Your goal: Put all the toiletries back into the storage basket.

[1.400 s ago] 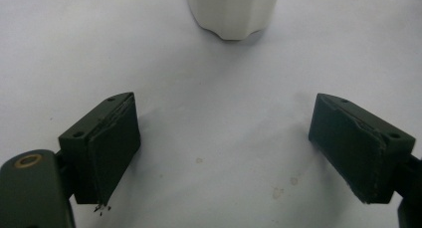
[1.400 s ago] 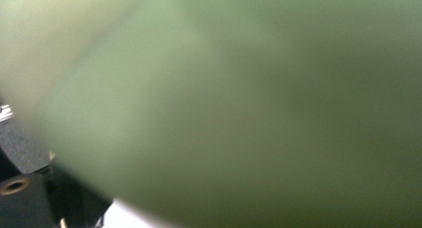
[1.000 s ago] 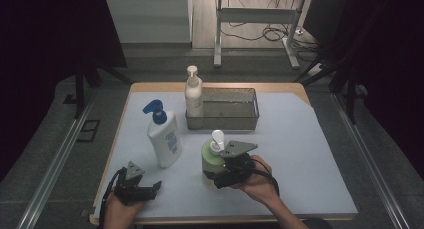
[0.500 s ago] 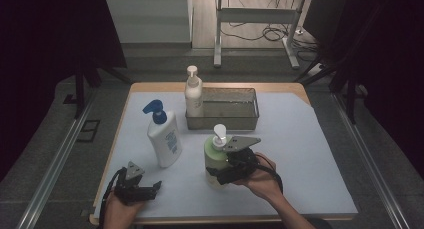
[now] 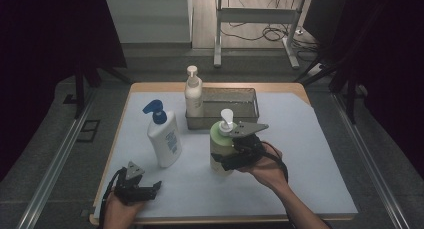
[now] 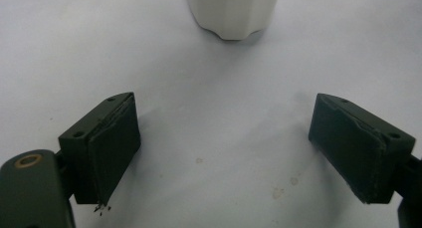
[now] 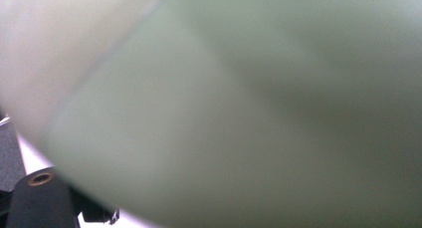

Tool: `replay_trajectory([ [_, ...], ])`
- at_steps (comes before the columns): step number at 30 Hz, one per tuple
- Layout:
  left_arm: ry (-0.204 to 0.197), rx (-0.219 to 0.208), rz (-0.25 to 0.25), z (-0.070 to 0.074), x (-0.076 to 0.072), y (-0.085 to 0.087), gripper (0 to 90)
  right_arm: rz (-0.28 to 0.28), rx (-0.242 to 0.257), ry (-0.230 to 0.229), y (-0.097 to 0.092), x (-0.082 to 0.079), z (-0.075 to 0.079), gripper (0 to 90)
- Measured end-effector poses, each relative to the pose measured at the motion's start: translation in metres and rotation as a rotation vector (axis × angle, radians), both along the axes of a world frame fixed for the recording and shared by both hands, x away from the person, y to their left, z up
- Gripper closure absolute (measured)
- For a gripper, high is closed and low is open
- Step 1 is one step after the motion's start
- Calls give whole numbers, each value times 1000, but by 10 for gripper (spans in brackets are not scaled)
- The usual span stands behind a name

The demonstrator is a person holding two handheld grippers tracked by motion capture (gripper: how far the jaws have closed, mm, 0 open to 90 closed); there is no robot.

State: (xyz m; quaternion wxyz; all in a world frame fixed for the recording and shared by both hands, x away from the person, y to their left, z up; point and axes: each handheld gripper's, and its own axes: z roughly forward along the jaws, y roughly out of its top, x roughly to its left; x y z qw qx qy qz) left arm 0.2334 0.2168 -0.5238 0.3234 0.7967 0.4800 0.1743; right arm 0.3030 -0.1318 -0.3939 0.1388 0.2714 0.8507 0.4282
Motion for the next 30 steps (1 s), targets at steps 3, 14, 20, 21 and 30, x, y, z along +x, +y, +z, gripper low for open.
replay_trajectory([
  [3,1,0,0,0,0,0,123,-9,0,-2,-1,3,3,125],
  [14,1,0,0,0,0,0,123,-54,1,-15,-5,24,21,125],
  [20,1,0,0,0,0,0,123,-77,-3,-27,-4,33,28,125],
  [21,1,0,0,0,0,0,123,-77,-3,-27,-4,33,28,125],
  [30,-1,-1,0,0,0,0,123,-100,2,-47,-3,49,43,126],
])
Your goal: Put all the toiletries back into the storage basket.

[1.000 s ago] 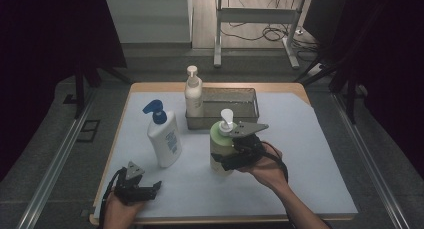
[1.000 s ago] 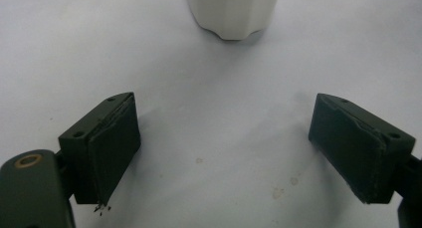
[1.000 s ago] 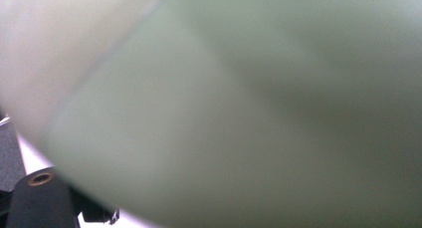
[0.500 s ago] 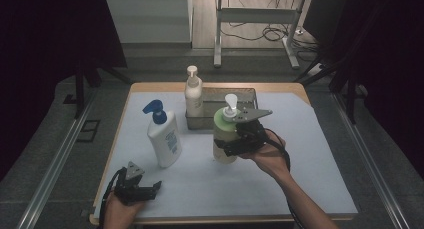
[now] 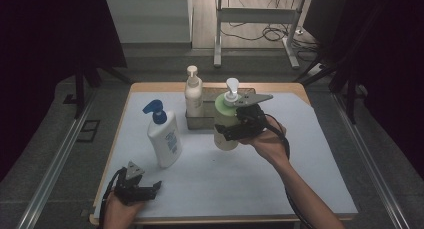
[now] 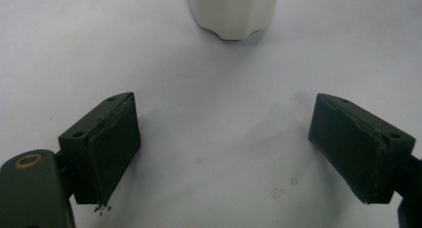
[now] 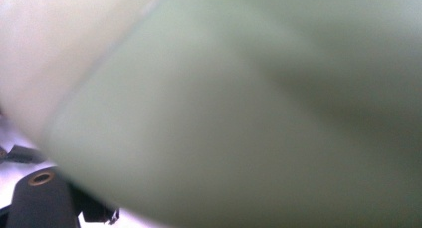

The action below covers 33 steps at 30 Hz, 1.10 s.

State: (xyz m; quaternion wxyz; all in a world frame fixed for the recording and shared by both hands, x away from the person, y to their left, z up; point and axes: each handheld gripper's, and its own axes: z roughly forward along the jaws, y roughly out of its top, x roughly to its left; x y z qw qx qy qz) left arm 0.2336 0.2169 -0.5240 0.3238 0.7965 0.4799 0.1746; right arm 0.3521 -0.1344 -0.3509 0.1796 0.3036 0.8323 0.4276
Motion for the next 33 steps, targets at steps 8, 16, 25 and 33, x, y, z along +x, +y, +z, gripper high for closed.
replay_trajectory([
  [8,1,1,-1,0,0,0,123,-24,4,-3,2,12,6,126],
  [16,1,1,-1,0,0,0,123,-52,9,-5,5,27,10,126],
  [25,2,1,-1,0,0,0,123,-87,12,-18,12,45,16,126],
  [33,2,4,-3,0,0,0,123,-117,13,-30,17,63,17,126],
])
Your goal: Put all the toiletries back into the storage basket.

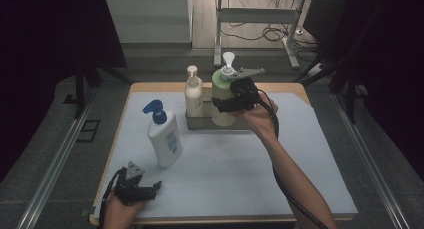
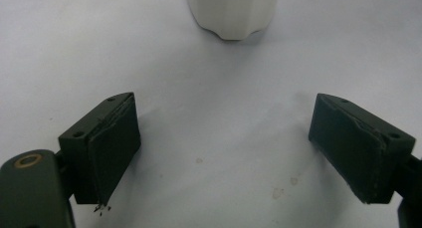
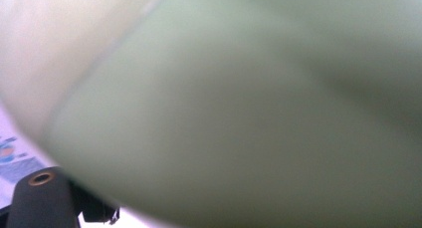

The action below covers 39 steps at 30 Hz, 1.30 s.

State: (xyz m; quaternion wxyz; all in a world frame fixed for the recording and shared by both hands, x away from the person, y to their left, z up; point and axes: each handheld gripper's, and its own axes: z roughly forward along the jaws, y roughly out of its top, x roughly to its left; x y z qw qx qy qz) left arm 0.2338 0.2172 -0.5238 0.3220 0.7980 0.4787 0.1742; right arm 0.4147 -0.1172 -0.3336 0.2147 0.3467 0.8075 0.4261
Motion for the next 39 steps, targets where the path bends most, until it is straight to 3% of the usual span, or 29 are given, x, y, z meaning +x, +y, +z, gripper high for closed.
replay_trajectory([
  [16,3,-2,1,0,0,0,123,-79,8,-7,2,33,-8,127],
  [28,2,-2,1,0,0,0,123,-92,19,-2,8,49,-20,127],
  [39,2,-2,1,0,0,0,123,-92,-3,7,16,58,-35,127],
])
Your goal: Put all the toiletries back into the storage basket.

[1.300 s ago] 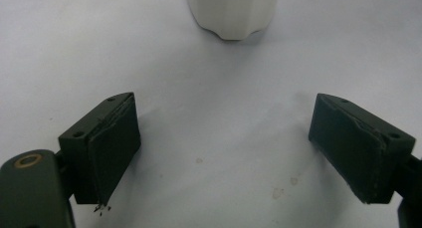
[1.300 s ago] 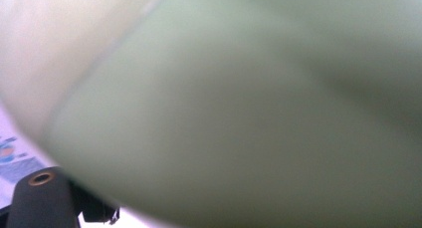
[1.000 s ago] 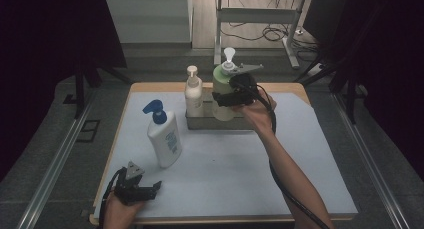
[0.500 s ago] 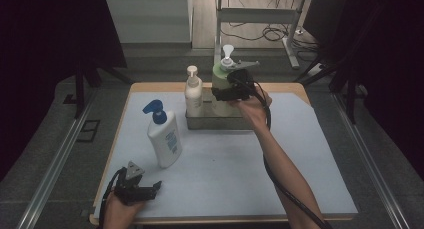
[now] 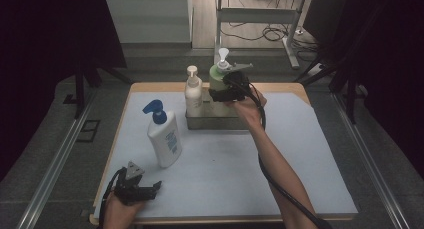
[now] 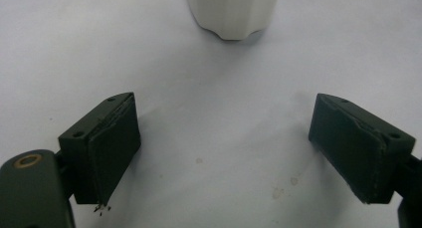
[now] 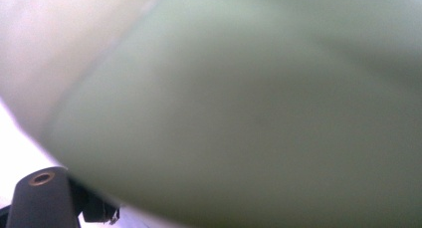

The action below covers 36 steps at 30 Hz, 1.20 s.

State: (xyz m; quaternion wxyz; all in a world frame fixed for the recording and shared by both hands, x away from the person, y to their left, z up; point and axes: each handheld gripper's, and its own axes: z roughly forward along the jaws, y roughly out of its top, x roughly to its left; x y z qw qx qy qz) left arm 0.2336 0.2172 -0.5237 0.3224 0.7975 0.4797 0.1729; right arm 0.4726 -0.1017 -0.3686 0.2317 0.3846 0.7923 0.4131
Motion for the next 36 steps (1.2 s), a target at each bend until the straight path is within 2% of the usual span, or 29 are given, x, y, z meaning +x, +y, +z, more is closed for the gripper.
replay_trajectory([
  [20,1,1,0,0,0,0,123,7,-31,28,-3,2,-18,127],
  [36,1,1,0,0,0,0,123,4,-51,68,-4,2,-41,127],
])
